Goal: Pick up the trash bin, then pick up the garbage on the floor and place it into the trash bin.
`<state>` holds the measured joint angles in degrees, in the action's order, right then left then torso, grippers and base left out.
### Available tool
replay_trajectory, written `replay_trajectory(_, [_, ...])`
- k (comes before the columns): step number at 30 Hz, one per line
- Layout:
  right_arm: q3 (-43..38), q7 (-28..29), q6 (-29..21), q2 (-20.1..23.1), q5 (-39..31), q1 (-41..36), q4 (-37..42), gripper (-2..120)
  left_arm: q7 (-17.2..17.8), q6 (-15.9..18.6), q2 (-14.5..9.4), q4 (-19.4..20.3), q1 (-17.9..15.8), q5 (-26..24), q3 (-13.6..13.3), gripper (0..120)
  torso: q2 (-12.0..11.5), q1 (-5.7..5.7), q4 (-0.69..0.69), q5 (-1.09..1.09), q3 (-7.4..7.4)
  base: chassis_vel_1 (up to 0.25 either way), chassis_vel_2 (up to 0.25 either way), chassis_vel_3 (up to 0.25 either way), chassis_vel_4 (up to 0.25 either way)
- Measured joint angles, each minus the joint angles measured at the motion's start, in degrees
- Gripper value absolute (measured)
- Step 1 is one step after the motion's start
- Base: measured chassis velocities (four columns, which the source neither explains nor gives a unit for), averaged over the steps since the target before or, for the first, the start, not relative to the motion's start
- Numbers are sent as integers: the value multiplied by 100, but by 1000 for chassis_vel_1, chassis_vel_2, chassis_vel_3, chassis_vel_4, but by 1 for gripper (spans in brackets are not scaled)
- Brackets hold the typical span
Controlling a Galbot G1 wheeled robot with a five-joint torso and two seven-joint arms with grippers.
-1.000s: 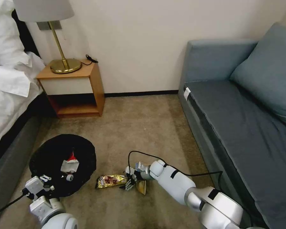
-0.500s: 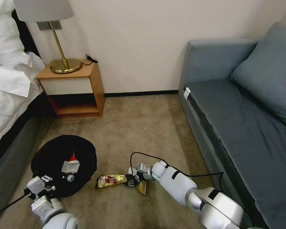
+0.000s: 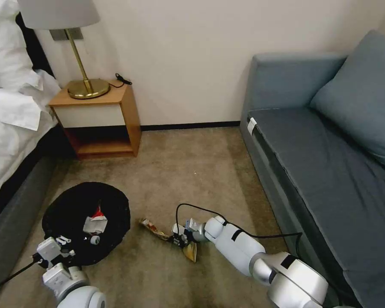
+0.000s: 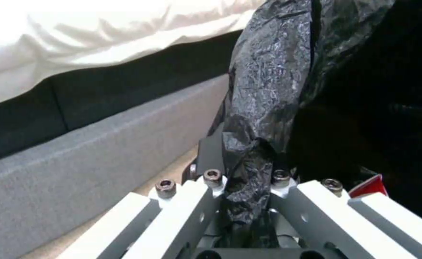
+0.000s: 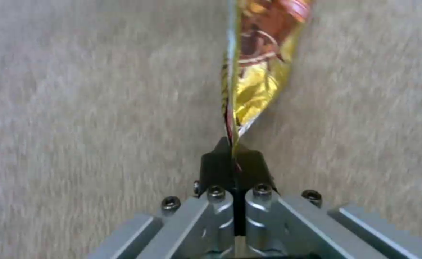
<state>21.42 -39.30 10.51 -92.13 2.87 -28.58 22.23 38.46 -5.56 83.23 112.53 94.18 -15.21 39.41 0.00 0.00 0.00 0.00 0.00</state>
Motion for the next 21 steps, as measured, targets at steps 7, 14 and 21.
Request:
replay_trajectory(7, [-121, -36, 11, 0, -124, -19, 215, 0, -1, -2, -27, -51, -41, -20, 8, 3, 0, 0, 0, 0, 0, 0, 0, 0, 0])
replay_trajectory(14, [-550, -97, -9, 3, -411, -90, 574, 0, -1, -14, -75, -116, -33, -118, 32, 3, 0, 0, -1, -2, 1, 0, 0, 0, 0])
replay_trajectory(21, [-984, -77, -163, 0, -823, -301, 1608, 0, -1, -14, -100, -116, -27, -148, 30, 3, 0, 0, 1, 0, 0, 0, 0, 0, 0])
